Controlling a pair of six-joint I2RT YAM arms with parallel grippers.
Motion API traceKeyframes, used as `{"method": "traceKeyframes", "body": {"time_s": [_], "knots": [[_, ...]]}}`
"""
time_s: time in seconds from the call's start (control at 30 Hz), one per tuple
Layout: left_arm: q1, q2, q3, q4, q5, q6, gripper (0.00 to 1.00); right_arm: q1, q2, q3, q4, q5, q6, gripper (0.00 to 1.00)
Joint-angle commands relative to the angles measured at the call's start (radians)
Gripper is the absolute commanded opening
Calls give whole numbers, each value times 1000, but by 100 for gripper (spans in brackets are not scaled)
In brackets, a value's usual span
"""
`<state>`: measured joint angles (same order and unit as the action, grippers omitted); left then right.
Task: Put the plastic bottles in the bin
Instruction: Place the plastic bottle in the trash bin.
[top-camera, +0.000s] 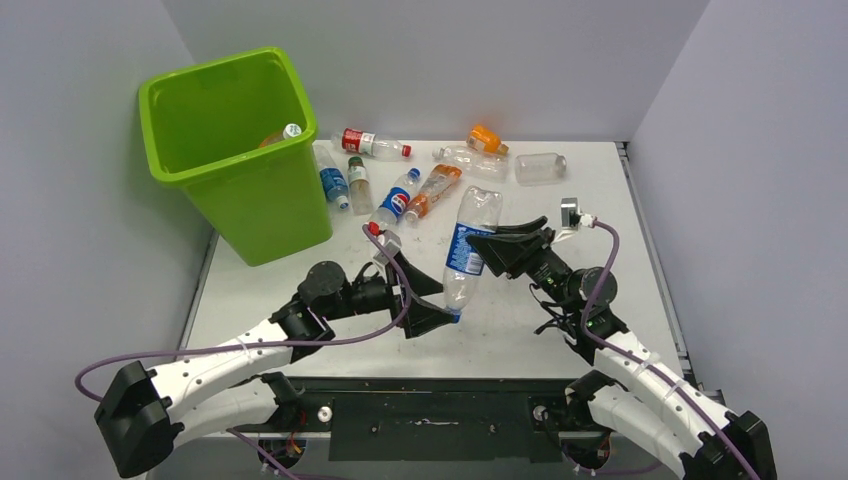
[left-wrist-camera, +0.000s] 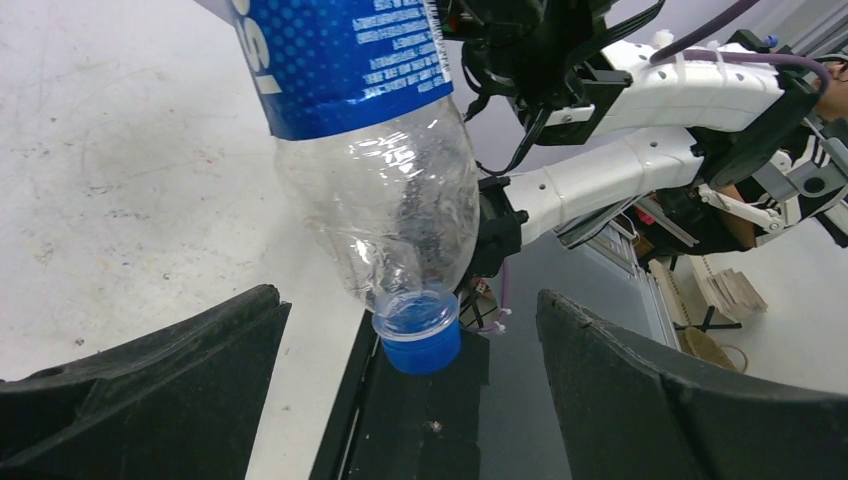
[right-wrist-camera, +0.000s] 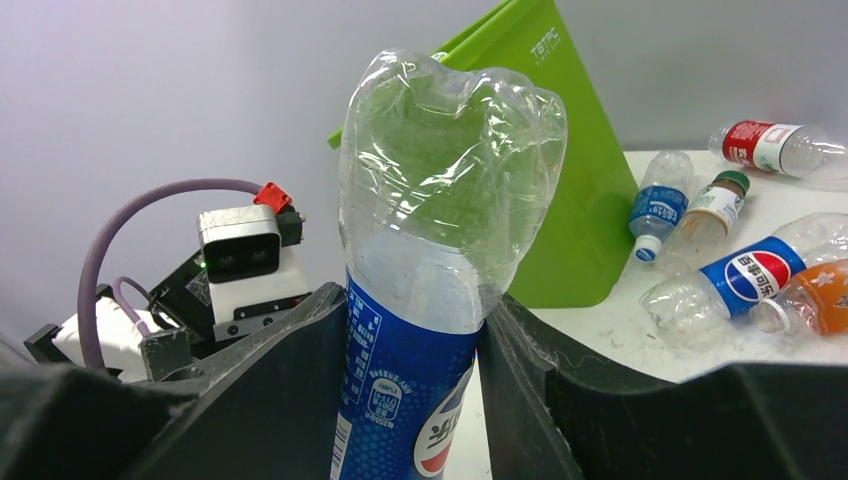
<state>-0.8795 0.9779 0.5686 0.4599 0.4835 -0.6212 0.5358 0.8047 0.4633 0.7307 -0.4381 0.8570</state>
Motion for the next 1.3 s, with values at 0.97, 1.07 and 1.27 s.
{"method": "traceKeyframes", "body": {"time_s": [0.97,1.07,1.27], "knots": [[-41,-126,345,-671,-450,573,0,182,-194,370,-764,264,-436,90],[-45,-100,463,-903,-532,860,0,182,-220,541,-951,304,-519,90],[-156,-103,422,-1099,-661,1453,0,184,-148,774,-1194,294,-606,90]]}}
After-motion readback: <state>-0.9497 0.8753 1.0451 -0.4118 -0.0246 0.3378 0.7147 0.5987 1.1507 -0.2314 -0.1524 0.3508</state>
